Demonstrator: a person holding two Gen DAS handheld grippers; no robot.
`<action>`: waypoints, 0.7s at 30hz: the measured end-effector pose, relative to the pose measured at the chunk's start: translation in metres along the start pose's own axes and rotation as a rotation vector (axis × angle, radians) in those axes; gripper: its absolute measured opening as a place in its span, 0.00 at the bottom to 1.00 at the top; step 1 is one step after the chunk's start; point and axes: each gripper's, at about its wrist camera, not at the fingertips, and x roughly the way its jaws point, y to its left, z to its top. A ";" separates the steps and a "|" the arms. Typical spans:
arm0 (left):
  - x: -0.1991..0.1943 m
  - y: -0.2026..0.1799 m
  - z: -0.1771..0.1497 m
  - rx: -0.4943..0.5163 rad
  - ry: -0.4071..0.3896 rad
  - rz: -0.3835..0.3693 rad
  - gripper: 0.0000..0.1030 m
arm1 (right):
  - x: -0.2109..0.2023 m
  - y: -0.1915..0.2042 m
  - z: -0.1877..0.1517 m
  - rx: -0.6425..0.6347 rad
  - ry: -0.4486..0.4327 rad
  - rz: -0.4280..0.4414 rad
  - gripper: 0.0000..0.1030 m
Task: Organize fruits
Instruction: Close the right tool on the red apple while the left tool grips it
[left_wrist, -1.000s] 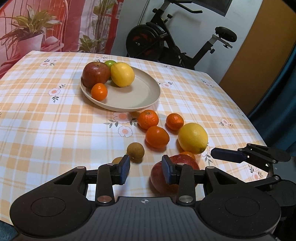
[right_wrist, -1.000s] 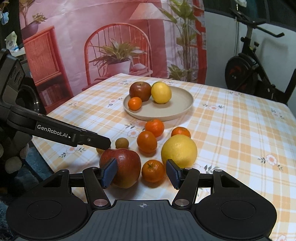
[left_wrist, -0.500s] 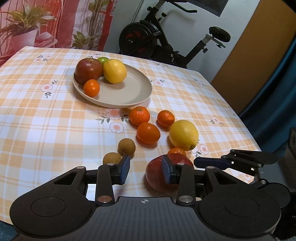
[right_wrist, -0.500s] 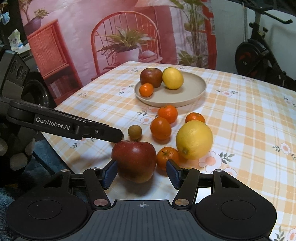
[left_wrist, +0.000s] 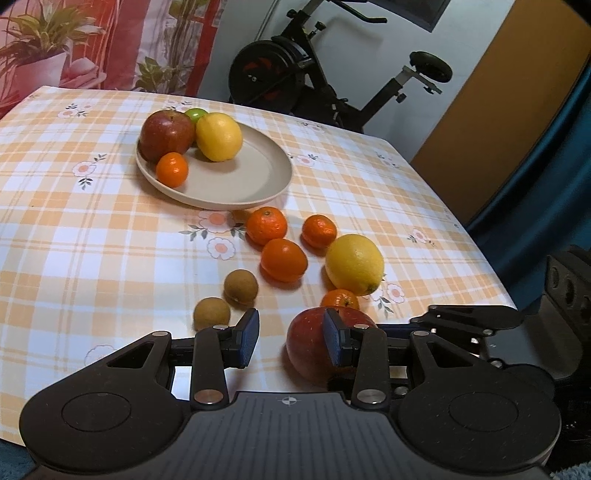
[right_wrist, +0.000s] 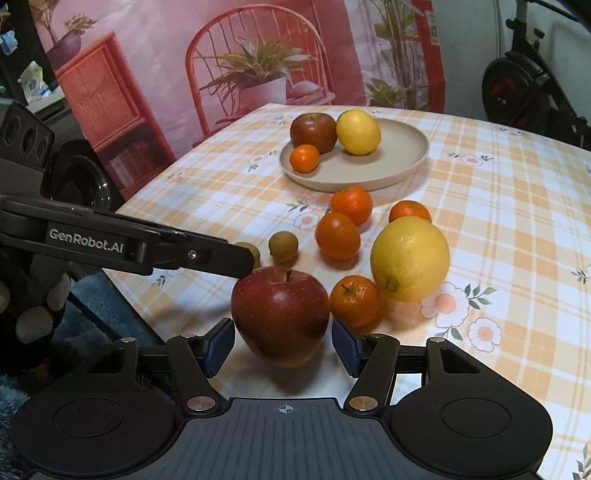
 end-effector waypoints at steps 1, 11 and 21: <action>0.000 0.000 0.000 0.001 0.000 -0.001 0.40 | 0.001 0.001 0.000 0.000 0.002 0.001 0.54; 0.004 0.011 0.002 -0.097 0.036 -0.056 0.40 | 0.000 0.000 -0.002 -0.004 0.003 -0.002 0.51; 0.013 0.009 0.003 -0.119 0.062 -0.105 0.40 | -0.001 0.002 -0.003 -0.016 0.005 -0.008 0.51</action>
